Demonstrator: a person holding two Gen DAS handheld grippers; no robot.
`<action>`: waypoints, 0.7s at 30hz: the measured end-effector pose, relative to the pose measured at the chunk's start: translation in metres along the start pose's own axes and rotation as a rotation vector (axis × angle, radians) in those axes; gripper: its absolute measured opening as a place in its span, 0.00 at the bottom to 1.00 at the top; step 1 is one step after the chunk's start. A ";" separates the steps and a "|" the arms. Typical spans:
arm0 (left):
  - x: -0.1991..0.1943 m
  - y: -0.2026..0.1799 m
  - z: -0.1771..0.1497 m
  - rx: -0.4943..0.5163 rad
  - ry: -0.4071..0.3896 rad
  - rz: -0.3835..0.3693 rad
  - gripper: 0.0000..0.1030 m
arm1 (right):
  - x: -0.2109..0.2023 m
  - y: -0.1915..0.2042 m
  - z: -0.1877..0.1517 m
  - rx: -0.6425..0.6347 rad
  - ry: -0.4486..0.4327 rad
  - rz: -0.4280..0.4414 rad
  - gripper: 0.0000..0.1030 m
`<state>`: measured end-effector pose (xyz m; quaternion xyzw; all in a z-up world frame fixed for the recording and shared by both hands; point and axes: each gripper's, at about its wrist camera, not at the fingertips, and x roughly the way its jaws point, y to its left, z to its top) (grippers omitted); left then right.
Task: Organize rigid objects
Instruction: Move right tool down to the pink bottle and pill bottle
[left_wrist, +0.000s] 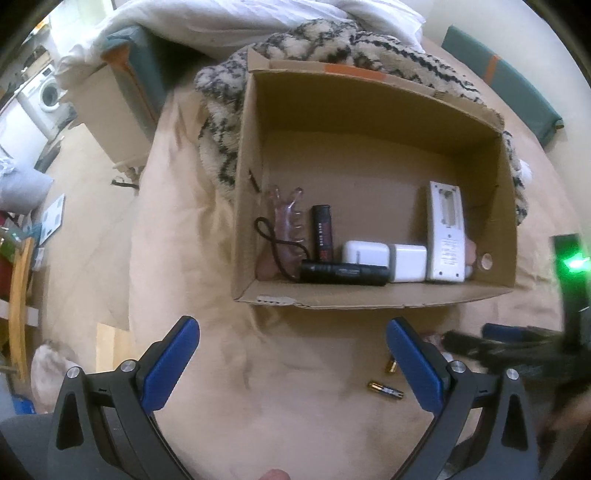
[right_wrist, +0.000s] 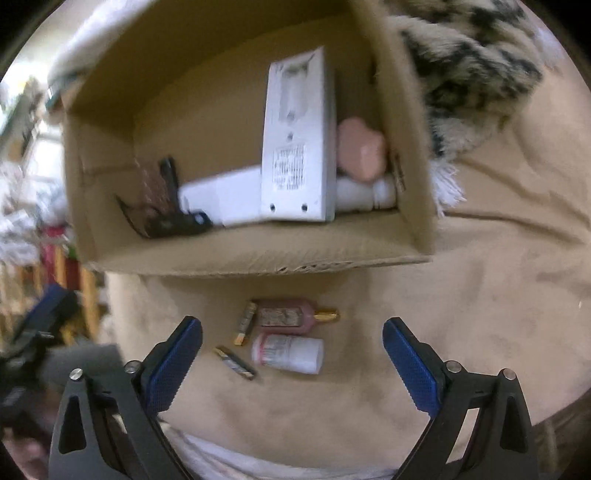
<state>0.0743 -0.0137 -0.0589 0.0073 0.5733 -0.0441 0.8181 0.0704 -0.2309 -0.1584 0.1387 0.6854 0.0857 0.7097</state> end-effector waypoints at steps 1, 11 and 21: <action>-0.001 0.000 0.000 0.000 -0.001 -0.004 0.98 | 0.005 0.005 0.001 -0.022 0.009 -0.022 0.97; -0.004 0.007 0.000 -0.019 0.000 -0.015 0.98 | 0.053 0.039 -0.007 -0.218 0.086 -0.201 0.68; 0.000 0.004 -0.004 0.004 0.013 -0.011 0.98 | 0.013 0.029 -0.013 -0.174 -0.005 -0.124 0.65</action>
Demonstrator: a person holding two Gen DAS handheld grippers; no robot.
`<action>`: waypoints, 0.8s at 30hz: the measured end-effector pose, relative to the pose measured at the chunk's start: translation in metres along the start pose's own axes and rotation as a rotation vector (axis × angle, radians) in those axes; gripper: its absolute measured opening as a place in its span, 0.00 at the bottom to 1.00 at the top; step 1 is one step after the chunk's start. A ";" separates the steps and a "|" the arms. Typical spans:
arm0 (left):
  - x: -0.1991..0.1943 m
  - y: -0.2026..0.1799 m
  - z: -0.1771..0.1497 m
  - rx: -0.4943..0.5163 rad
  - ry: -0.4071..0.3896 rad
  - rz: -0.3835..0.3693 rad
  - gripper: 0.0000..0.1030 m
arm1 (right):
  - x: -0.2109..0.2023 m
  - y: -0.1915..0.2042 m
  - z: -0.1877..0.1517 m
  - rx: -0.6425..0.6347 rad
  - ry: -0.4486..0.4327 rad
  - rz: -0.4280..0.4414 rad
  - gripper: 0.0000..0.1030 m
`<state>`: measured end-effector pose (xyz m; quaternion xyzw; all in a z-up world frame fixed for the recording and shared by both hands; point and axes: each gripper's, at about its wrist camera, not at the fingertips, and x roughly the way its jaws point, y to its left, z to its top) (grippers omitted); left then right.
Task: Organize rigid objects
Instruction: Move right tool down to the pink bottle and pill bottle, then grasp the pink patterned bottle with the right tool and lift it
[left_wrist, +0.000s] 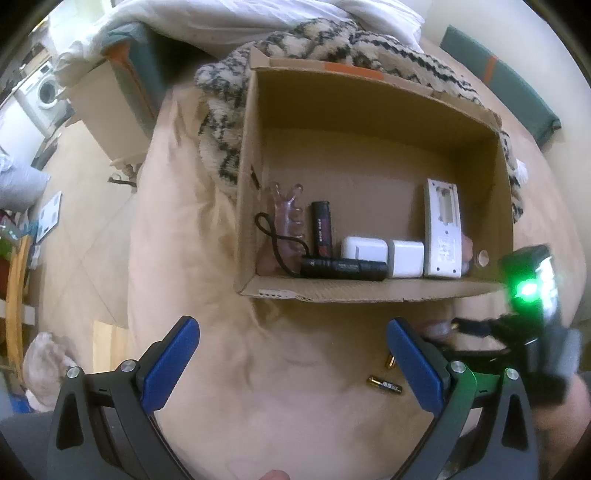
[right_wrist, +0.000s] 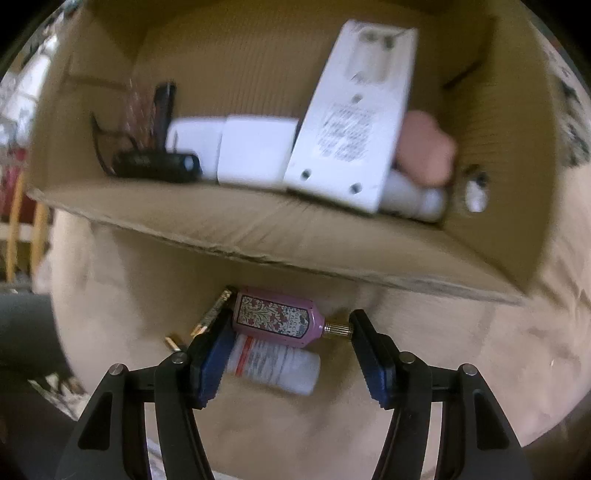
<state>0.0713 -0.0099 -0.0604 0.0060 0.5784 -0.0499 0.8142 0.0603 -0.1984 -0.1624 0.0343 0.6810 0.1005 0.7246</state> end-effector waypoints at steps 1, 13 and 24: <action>0.002 -0.002 -0.001 0.010 0.005 0.004 0.98 | -0.007 -0.003 -0.002 0.011 -0.014 0.014 0.65; 0.009 -0.018 -0.003 0.062 0.005 0.040 0.98 | -0.109 0.005 -0.016 -0.093 -0.287 0.089 0.65; 0.029 -0.022 -0.012 0.106 0.040 0.089 0.98 | -0.173 -0.019 -0.014 -0.007 -0.623 0.194 0.65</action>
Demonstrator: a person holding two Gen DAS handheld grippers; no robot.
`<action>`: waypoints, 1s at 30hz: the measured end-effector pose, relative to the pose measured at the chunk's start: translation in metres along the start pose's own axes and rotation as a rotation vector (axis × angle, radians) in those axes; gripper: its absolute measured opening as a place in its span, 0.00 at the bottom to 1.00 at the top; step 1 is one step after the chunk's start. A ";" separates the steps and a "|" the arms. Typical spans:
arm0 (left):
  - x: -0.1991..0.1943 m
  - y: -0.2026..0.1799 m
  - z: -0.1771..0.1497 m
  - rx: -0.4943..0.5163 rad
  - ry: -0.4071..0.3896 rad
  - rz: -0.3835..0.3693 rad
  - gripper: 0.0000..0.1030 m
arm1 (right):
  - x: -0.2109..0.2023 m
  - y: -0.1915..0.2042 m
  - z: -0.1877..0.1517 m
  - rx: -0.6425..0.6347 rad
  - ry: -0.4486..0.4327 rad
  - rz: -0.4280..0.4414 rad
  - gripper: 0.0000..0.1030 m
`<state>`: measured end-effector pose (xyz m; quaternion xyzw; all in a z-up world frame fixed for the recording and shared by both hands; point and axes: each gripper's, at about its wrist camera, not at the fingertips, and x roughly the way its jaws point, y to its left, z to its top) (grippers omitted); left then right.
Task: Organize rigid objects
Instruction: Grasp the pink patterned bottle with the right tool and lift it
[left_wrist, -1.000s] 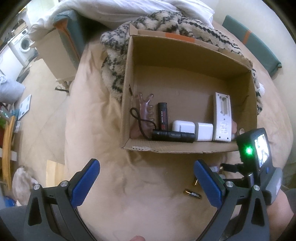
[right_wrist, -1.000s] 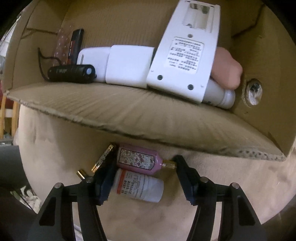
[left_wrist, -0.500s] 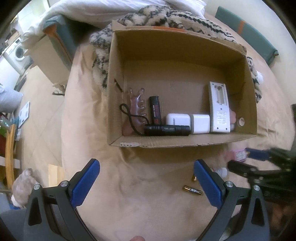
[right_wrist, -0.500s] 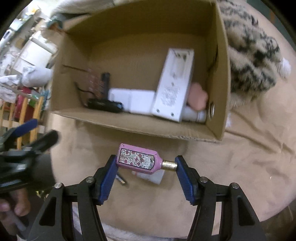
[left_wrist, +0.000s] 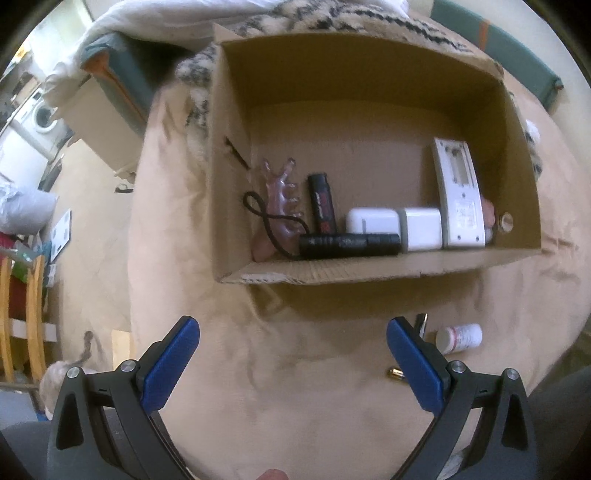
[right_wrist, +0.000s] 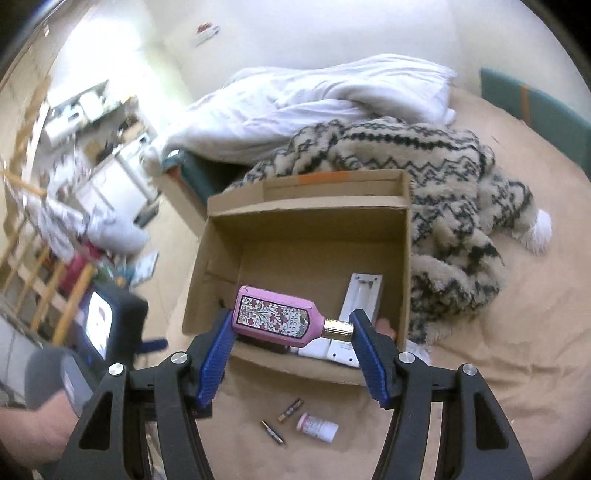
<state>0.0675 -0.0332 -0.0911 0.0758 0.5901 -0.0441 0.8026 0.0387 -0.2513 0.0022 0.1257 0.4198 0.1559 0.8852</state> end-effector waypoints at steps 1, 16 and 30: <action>0.003 -0.004 -0.002 0.017 0.008 -0.004 0.98 | 0.001 -0.002 0.000 0.011 0.003 0.004 0.65; 0.058 -0.102 -0.049 0.404 0.207 -0.116 0.69 | 0.027 -0.013 -0.009 0.033 0.071 0.032 0.65; 0.066 -0.100 -0.048 0.388 0.219 -0.147 0.39 | 0.038 -0.019 -0.007 0.042 0.113 0.024 0.65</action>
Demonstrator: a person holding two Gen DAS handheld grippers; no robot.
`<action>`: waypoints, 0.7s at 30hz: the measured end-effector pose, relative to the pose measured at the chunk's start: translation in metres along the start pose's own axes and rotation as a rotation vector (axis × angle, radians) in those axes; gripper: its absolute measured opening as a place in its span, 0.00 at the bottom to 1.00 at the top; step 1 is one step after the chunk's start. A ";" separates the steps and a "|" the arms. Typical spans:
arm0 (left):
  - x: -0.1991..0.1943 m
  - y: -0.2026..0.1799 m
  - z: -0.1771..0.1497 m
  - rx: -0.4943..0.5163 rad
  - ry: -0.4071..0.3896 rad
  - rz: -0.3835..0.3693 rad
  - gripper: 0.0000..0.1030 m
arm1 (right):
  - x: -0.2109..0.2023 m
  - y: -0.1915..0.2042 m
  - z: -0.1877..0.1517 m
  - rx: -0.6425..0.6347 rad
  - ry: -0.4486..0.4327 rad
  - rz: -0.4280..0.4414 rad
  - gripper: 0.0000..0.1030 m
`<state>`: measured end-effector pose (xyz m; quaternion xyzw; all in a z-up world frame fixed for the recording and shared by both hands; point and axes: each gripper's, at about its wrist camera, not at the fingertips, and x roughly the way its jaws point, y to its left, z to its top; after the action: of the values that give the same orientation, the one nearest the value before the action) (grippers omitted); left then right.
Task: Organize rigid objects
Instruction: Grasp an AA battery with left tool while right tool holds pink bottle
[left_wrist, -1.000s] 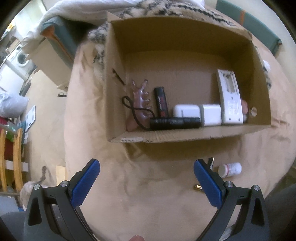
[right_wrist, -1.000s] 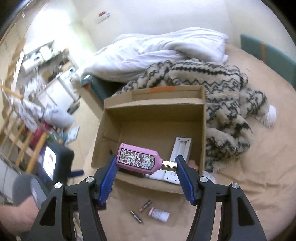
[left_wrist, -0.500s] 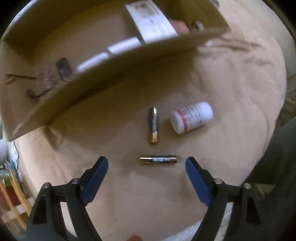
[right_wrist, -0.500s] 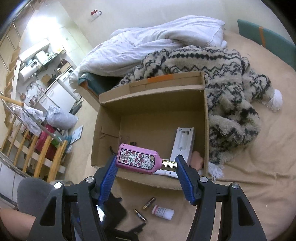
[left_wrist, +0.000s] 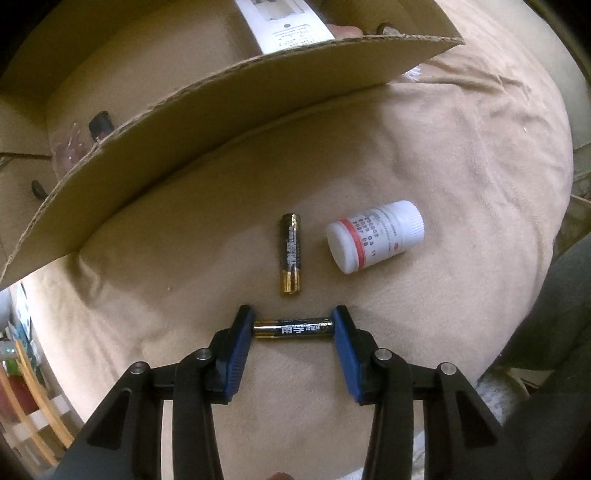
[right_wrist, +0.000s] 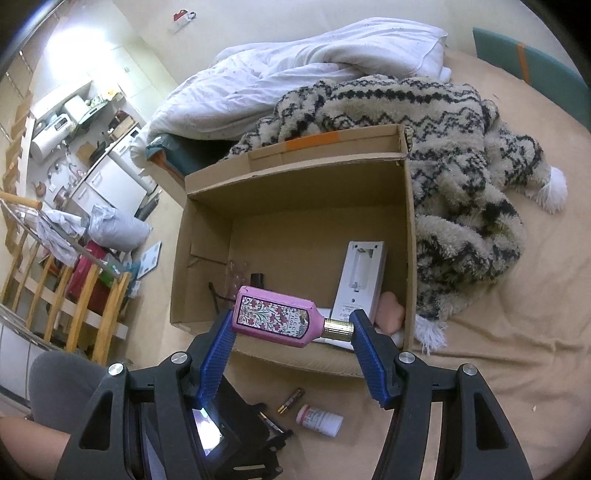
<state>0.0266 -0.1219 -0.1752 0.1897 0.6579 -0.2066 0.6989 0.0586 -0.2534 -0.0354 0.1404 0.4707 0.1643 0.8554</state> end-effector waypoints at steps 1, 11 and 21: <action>0.000 0.001 0.000 -0.008 0.002 0.001 0.39 | 0.001 0.000 0.000 -0.001 0.002 -0.003 0.65; -0.007 0.036 0.004 -0.124 0.006 0.062 0.39 | 0.000 0.000 -0.001 0.004 0.013 -0.036 0.65; -0.066 0.083 -0.011 -0.296 -0.157 0.133 0.39 | -0.015 0.003 0.001 0.015 -0.014 -0.047 0.65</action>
<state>0.0585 -0.0432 -0.1108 0.1112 0.6106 -0.0751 0.7804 0.0520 -0.2573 -0.0224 0.1370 0.4689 0.1397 0.8613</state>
